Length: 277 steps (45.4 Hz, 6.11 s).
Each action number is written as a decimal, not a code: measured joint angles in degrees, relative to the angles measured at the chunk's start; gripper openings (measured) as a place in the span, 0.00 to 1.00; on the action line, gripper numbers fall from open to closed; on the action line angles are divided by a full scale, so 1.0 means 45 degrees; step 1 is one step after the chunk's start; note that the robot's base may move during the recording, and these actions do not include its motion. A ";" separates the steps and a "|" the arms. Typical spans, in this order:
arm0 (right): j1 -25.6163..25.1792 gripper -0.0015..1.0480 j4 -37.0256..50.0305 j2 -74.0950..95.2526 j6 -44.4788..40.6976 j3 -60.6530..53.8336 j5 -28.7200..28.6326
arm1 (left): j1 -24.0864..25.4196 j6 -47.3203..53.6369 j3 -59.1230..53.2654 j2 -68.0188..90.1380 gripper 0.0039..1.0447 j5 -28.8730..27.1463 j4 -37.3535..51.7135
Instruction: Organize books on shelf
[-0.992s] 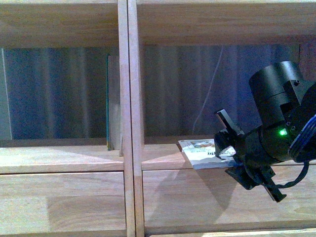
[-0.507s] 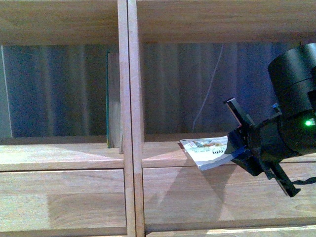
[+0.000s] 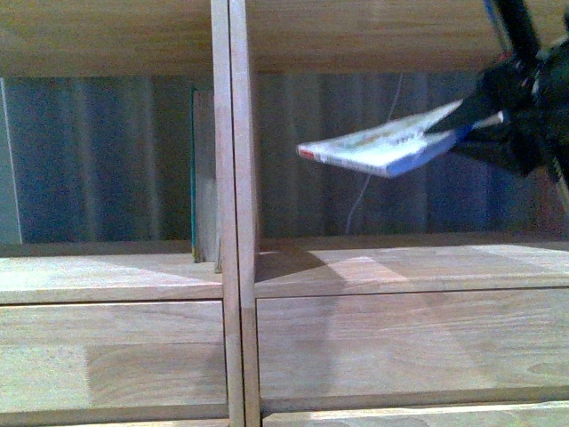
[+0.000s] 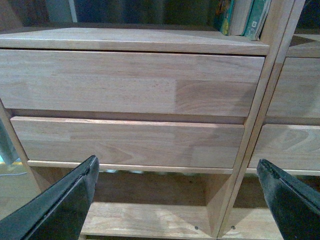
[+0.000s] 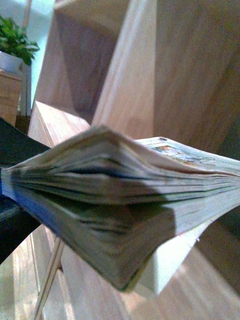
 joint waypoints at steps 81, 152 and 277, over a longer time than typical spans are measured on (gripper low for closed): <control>0.4692 0.07 0.0131 -0.3721 -0.2807 -0.2283 -0.1530 | -0.0763 -1.3391 0.5911 1.3352 0.93 0.6042 1.4333; 0.5935 0.23 -0.0049 -0.4891 -0.2686 -0.3138 -0.0894 | -0.2079 -1.4095 0.6489 1.3070 0.06 0.4833 1.3440; -0.1447 0.03 -0.0219 -1.5572 -1.2594 -1.4668 0.4085 | -0.1549 0.2982 2.0526 2.7457 0.94 0.0534 0.9889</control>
